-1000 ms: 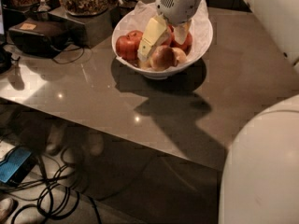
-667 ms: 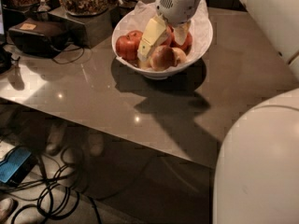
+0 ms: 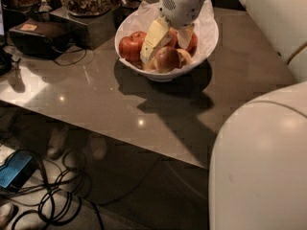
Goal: Pick apple from white bowl
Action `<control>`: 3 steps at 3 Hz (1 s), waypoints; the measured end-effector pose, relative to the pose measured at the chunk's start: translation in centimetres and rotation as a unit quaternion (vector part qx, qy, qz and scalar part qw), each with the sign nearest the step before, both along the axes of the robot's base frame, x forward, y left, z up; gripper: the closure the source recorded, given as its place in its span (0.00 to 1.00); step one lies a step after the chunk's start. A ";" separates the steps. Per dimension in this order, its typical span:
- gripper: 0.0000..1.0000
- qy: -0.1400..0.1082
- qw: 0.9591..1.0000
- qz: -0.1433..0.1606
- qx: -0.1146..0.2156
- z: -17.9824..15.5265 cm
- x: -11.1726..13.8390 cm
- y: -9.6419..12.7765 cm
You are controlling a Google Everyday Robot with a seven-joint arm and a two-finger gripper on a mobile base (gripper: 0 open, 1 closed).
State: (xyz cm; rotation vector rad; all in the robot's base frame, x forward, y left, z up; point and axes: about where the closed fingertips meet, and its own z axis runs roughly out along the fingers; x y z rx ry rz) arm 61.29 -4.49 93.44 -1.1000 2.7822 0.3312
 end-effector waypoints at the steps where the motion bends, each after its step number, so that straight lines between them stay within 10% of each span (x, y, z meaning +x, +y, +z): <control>1: 0.18 0.013 1.000 -0.004 0.005 -0.7 0.1 0.0; 3: 0.20 0.031 0.999 -0.002 0.009 -2.0 0.0 0.1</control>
Offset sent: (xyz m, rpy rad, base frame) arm -0.0313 -0.0191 -0.0175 -0.0423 0.1820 0.0122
